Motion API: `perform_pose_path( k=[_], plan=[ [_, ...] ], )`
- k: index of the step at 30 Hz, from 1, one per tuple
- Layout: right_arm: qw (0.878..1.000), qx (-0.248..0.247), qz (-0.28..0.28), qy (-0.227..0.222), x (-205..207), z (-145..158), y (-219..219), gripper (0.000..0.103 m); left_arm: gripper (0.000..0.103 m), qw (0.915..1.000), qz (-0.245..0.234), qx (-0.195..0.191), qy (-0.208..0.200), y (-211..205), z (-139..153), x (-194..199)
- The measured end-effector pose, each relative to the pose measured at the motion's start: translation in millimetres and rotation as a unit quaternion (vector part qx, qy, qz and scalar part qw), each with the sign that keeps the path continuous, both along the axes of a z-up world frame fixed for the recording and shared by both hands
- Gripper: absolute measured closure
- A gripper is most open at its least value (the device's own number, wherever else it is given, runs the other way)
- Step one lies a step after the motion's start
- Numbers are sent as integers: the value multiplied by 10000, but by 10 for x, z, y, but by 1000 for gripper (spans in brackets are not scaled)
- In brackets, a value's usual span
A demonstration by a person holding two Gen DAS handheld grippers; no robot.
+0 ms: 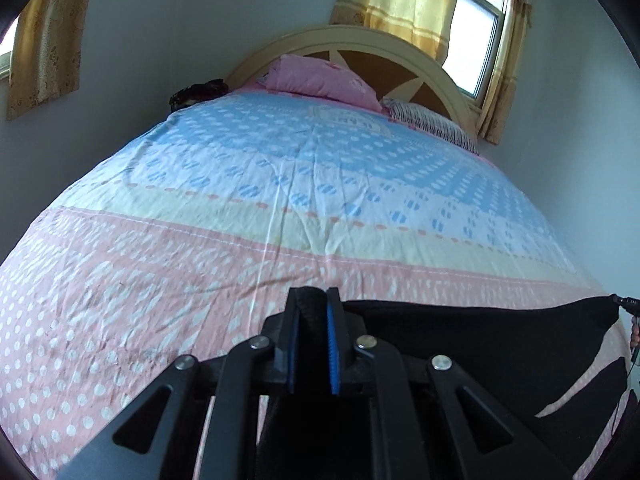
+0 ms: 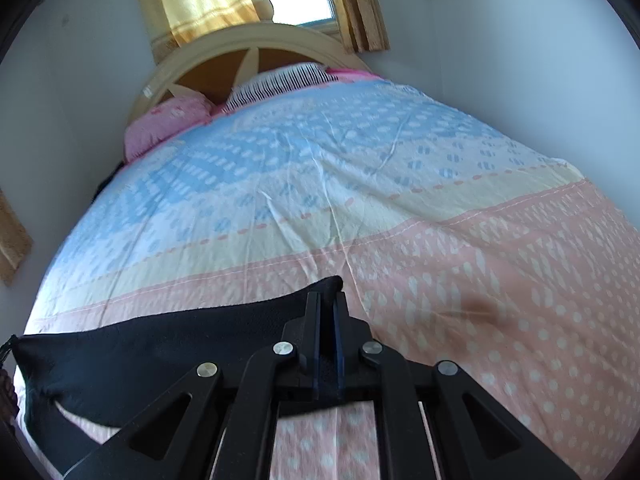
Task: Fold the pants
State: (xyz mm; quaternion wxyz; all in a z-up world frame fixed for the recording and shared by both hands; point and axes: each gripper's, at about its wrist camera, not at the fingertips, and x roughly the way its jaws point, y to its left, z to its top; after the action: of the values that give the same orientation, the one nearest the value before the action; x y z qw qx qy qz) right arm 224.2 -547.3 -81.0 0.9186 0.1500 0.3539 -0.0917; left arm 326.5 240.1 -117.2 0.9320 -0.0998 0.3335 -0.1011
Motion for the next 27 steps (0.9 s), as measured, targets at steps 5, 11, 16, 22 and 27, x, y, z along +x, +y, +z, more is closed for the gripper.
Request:
perform_pose_path(
  k=[5,11,16,22,27],
  plan=[
    [9999,27,10,-163,-415,5,31,98,91,9997,-116,-110,-160,15,108,-267],
    [9997,83,-18,-219,-918,-40,56,98,91,9991,-188,-129,-353,107,139,-653],
    [9998,96,-21,-170,-1271,-103,96,98,91,9981,-294,-30,-541,149,128,-950],
    [9997,160,-160,65,-1580,-333,34,98,91,9965,-479,-33,-678,189,-21,-1312],
    [9994,141,-195,257,-1686,-500,65,98,91,9973,-499,195,-493,181,-280,-1491]
  ],
)
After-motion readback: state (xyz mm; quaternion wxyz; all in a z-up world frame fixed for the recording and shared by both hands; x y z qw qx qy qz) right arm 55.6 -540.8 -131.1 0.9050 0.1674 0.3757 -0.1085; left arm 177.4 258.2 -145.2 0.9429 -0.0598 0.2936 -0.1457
